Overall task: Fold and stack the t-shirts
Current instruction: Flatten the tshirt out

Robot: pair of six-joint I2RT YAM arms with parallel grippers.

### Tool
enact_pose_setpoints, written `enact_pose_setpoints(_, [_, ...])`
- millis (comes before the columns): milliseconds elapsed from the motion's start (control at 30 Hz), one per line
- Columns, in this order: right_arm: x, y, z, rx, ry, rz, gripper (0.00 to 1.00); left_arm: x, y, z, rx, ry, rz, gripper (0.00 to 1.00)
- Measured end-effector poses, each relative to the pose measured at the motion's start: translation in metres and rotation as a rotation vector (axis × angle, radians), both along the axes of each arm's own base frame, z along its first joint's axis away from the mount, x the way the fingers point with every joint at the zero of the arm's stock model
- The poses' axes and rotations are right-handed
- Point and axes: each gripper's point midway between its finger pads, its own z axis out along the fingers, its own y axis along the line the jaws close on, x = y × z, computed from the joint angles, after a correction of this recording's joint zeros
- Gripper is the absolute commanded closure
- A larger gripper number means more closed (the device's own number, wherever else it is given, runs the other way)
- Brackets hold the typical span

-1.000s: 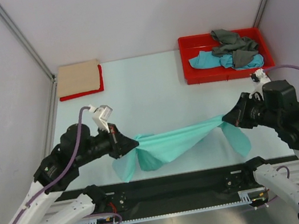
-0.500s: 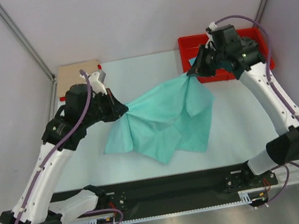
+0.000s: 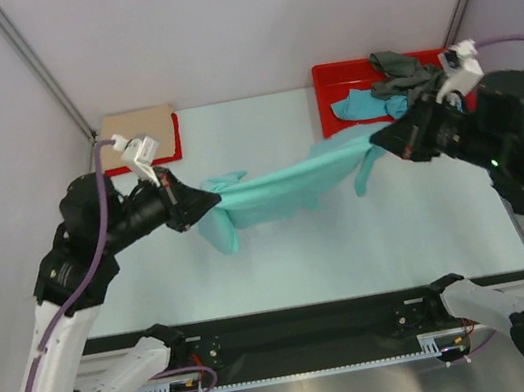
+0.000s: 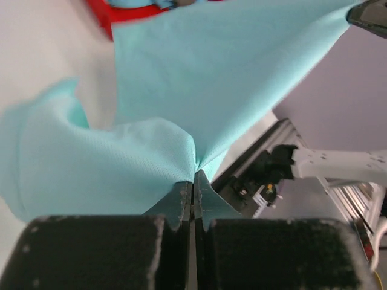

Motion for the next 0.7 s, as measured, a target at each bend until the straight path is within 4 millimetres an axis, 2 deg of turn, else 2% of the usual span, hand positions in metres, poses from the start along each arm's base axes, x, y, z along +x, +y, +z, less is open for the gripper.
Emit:
enact_pose_setpoints(100, [-0.041, -0.012, 0.019, 0.025, -0.059, 0.007, 1.0, -0.031, 0.005, 0.017, -0.052, -0.053, -0.069, 1.0])
enact_pose_setpoints(200, [-0.076, -0.018, 0.033, 0.071, -0.106, 0.023, 1.0, -0.052, 0.01, 0.027, -0.085, -0.086, -0.103, 1.0])
enact_pose_setpoints(267, [-0.082, -0.018, 0.032, 0.093, -0.104, 0.03, 1.0, -0.055, 0.012, 0.027, -0.091, -0.075, -0.088, 1.0])
enact_pose_setpoints(333, [-0.073, -0.014, 0.02, 0.099, -0.061, 0.021, 1.0, -0.046, 0.015, 0.017, -0.075, -0.025, -0.033, 0.99])
enact_pose_setpoints(400, [-0.048, -0.008, 0.003, 0.09, -0.011, 0.003, 1.0, -0.027, 0.017, 0.0, -0.036, 0.03, 0.041, 0.99])
enact_pose_setpoints(467, [-0.007, 0.004, -0.023, 0.072, 0.053, -0.015, 0.99, -0.001, 0.02, -0.03, 0.018, 0.101, 0.128, 0.98])
enact_pose_setpoints(500, [0.018, 0.011, -0.039, 0.058, 0.087, -0.025, 0.98, 0.014, 0.024, -0.053, 0.056, 0.159, 0.176, 0.93])
enact_pose_setpoints(567, [0.062, 0.025, -0.067, 0.034, 0.139, -0.032, 0.94, 0.046, 0.034, -0.101, 0.122, 0.275, 0.266, 0.96])
enact_pose_setpoints(600, [0.094, 0.035, -0.089, 0.016, 0.177, -0.036, 0.92, 0.061, 0.041, -0.13, 0.157, 0.348, 0.314, 0.95])
enact_pose_setpoints(633, [0.117, 0.042, -0.103, 0.004, 0.196, -0.037, 0.81, 0.075, 0.049, -0.156, 0.189, 0.414, 0.354, 0.87])
enact_pose_setpoints(667, [0.147, 0.051, -0.13, -0.022, 0.237, -0.039, 0.77, 0.092, 0.058, -0.185, 0.23, 0.482, 0.396, 0.76])
enact_pose_setpoints(700, [0.173, 0.056, -0.158, -0.059, 0.283, -0.05, 0.74, 0.102, 0.066, -0.206, 0.273, 0.53, 0.43, 0.55])
